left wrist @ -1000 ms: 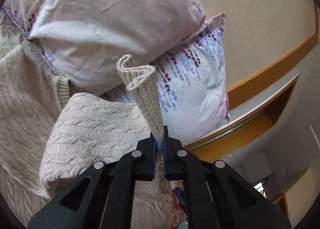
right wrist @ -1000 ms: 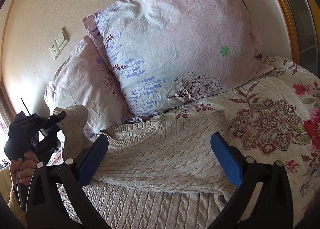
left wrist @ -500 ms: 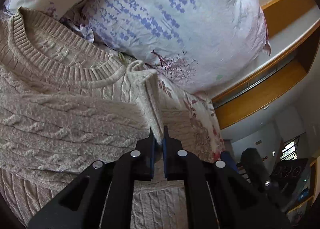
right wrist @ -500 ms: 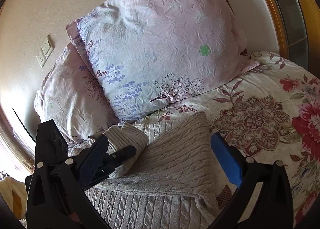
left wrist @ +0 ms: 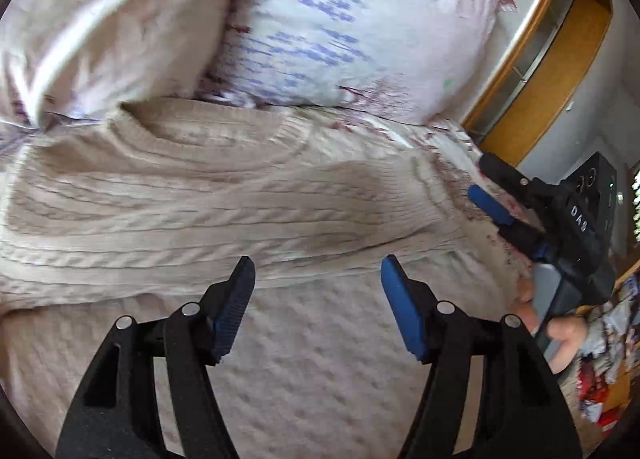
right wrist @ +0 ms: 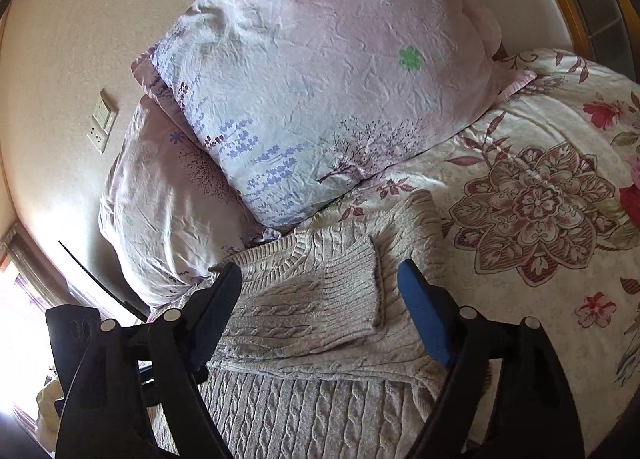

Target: Fold small clothes

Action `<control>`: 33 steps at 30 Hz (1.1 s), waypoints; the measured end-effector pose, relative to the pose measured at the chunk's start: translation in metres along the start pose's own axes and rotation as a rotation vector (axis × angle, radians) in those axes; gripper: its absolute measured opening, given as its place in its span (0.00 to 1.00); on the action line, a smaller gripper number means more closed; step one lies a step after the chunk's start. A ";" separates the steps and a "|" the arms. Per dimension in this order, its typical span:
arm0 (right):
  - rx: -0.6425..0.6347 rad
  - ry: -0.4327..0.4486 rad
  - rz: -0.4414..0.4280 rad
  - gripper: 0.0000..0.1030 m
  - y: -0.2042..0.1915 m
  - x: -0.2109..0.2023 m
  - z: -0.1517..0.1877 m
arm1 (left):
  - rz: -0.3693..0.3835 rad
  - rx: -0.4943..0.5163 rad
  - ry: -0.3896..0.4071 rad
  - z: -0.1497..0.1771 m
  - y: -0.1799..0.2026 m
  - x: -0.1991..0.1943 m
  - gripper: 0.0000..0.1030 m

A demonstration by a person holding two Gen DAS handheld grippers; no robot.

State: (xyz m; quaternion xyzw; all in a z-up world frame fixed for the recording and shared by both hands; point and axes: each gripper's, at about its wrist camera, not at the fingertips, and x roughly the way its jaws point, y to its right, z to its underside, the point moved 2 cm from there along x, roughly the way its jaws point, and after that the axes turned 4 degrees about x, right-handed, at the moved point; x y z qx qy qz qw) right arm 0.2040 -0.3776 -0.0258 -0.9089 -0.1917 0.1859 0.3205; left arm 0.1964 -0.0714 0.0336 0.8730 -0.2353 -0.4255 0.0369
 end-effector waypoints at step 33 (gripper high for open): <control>-0.055 -0.155 0.160 0.07 -0.007 0.015 0.020 | -0.566 0.079 -0.067 0.046 -0.153 -0.041 0.65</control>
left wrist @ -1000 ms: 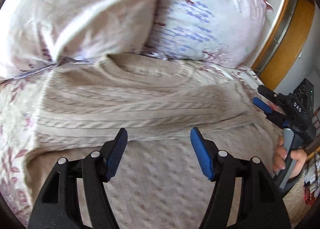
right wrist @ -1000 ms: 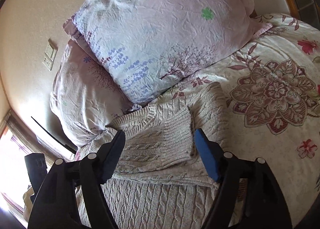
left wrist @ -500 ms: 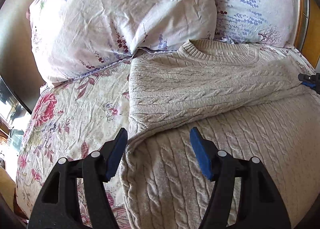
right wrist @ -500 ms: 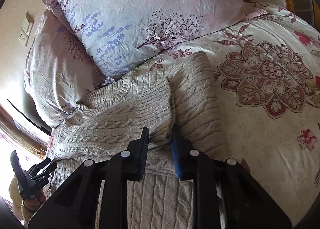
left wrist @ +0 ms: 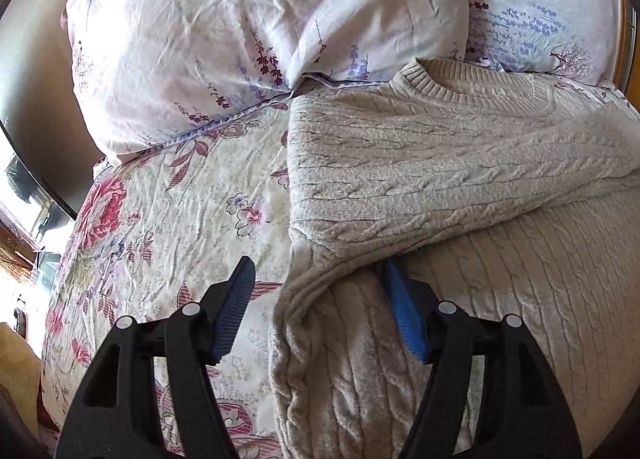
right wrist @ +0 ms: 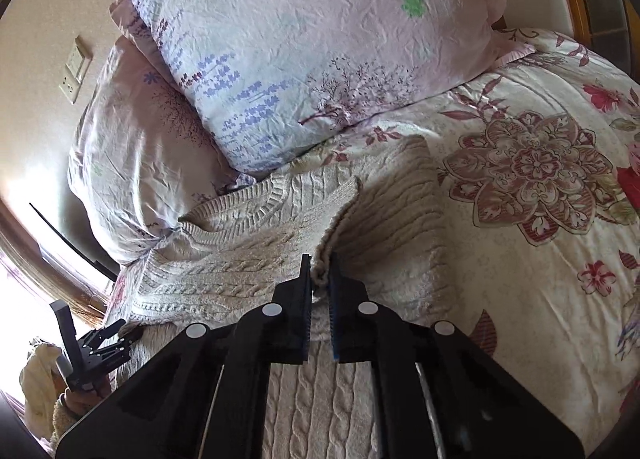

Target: Fold small clothes

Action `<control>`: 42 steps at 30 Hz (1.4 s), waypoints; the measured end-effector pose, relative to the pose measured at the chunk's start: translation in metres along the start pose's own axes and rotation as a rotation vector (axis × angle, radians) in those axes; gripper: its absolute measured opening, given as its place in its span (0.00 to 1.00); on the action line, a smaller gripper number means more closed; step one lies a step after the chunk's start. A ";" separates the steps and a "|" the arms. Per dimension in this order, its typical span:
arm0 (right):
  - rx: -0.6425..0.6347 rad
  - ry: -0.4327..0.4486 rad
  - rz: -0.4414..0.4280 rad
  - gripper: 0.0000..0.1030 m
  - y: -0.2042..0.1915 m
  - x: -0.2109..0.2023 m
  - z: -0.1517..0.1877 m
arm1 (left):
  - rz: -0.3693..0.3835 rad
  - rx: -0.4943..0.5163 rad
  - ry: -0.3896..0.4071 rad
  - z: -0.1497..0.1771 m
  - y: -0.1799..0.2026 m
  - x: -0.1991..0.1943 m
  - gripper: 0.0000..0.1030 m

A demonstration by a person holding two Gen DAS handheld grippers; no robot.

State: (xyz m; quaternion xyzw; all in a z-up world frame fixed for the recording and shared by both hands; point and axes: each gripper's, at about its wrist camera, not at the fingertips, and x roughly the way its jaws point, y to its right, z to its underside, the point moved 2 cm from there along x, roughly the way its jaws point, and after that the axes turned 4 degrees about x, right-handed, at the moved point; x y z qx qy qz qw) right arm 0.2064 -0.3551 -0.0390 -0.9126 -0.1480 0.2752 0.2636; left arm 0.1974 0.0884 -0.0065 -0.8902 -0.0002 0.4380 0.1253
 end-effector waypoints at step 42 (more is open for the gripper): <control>0.052 -0.135 0.086 0.19 0.018 0.030 -0.026 | 0.270 -0.287 0.029 -0.065 -0.066 0.042 0.67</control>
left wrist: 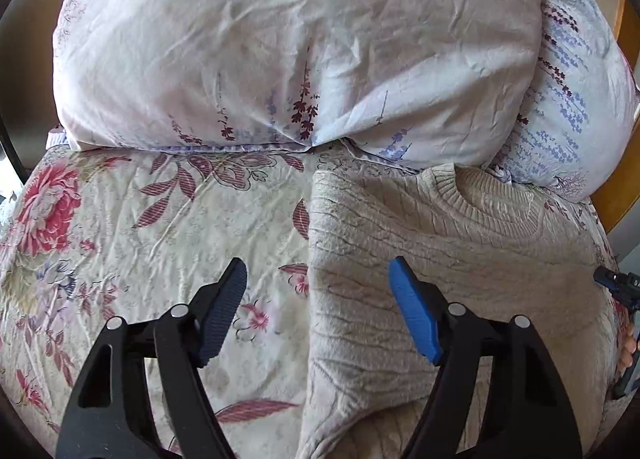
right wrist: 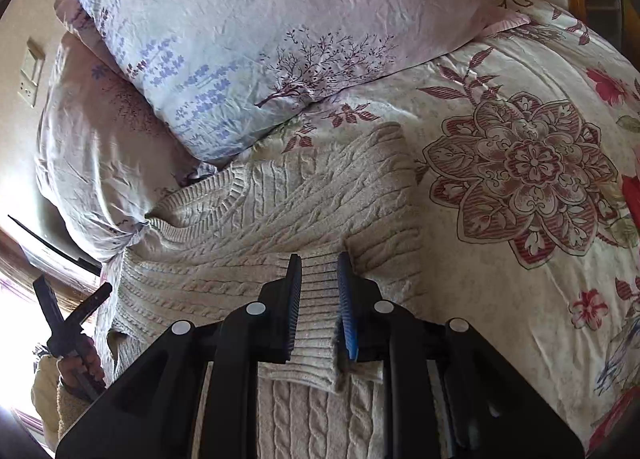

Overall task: Fold small clothes
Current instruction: 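Grasp the sweater hem with the right tool while the left tool grasps the hem too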

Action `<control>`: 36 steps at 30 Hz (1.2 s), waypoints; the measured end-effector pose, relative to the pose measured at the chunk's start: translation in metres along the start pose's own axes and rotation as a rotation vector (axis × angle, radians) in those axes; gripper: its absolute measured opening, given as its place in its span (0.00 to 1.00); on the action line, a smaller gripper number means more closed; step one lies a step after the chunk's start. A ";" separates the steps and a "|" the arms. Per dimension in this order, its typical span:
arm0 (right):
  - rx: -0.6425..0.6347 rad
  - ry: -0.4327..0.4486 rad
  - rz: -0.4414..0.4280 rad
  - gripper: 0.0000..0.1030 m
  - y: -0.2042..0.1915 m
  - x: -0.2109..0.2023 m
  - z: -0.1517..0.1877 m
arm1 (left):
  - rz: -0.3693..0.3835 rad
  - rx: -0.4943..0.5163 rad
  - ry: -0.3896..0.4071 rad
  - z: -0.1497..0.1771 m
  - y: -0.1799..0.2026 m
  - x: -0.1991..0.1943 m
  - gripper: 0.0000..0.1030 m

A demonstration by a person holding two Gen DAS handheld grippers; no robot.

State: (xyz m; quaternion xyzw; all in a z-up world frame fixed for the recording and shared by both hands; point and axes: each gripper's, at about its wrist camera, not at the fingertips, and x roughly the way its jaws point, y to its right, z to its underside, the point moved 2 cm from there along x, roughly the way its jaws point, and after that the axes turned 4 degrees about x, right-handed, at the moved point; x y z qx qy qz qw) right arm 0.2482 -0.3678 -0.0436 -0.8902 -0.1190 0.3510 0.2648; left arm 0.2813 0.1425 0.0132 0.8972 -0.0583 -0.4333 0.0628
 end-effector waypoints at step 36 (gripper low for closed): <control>-0.033 0.110 0.055 0.24 -0.003 -0.014 0.004 | 0.022 0.037 0.126 -0.005 -0.003 -0.015 0.69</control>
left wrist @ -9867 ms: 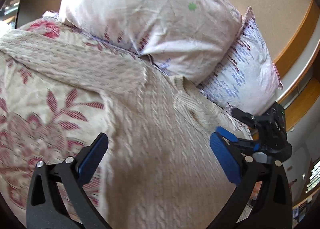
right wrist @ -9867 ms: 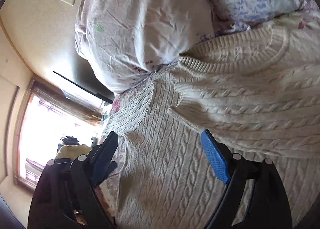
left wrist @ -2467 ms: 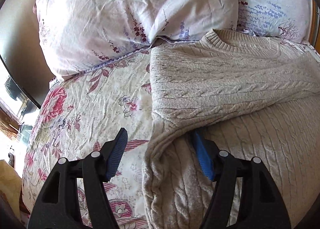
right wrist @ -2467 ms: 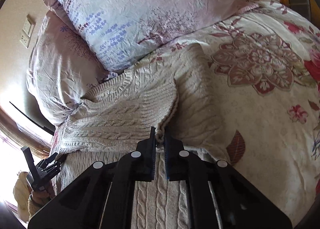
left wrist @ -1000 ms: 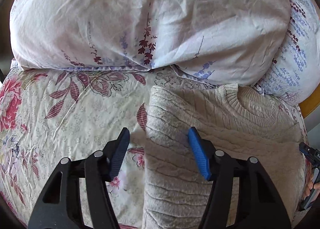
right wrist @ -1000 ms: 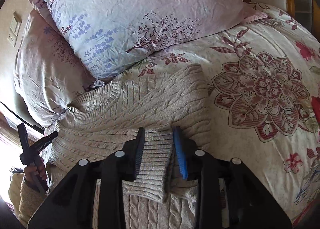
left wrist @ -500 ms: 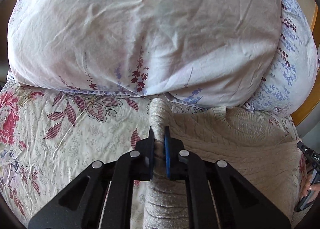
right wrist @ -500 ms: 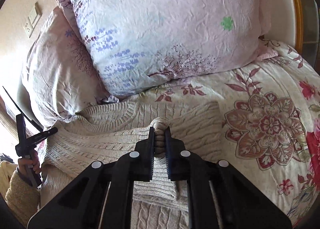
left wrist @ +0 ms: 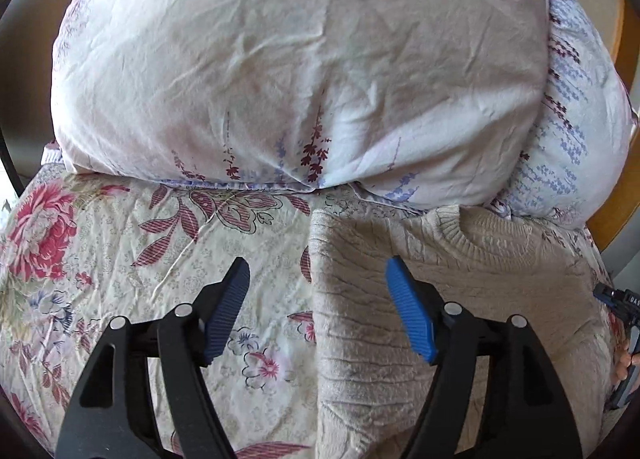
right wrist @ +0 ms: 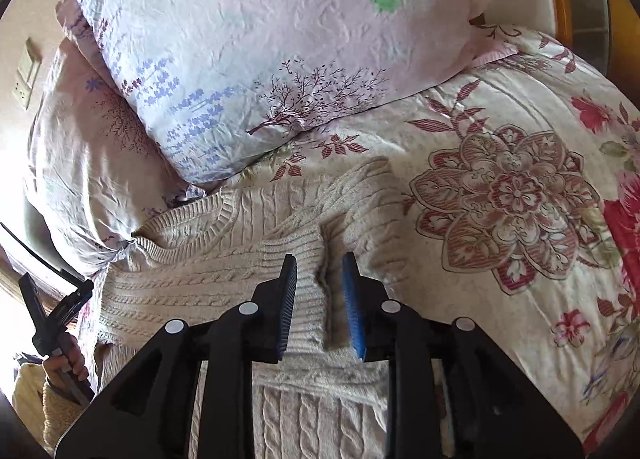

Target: Fold small clothes

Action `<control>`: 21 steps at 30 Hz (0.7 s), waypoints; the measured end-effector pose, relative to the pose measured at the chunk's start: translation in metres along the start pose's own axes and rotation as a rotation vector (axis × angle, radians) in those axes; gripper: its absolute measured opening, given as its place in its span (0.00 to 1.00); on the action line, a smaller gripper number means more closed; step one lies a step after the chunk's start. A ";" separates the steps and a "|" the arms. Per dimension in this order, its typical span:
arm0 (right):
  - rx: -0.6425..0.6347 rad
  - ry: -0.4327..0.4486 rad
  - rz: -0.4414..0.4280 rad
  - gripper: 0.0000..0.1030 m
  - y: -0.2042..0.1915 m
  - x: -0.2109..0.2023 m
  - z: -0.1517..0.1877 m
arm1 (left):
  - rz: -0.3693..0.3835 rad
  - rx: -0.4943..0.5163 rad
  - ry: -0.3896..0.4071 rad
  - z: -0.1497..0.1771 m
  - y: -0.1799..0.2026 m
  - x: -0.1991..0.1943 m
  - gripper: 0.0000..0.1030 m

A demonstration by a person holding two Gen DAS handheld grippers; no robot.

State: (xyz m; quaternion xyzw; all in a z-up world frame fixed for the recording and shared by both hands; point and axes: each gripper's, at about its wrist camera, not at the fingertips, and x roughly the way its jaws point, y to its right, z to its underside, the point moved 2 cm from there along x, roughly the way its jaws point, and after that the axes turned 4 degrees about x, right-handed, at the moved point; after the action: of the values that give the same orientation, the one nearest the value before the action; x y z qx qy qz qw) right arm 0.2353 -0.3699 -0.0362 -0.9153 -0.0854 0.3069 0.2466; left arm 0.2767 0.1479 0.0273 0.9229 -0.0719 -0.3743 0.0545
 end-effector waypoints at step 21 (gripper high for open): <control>-0.056 -0.039 -0.077 0.90 -0.027 -0.023 0.039 | -0.072 0.123 -0.114 0.058 0.012 -0.030 0.81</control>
State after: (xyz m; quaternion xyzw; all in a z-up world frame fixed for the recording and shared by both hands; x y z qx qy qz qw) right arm 0.1935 -0.3376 -0.0375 -0.9117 -0.1340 0.3124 0.2309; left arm 0.2134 0.1386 0.0084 0.9036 -0.0644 -0.4230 -0.0198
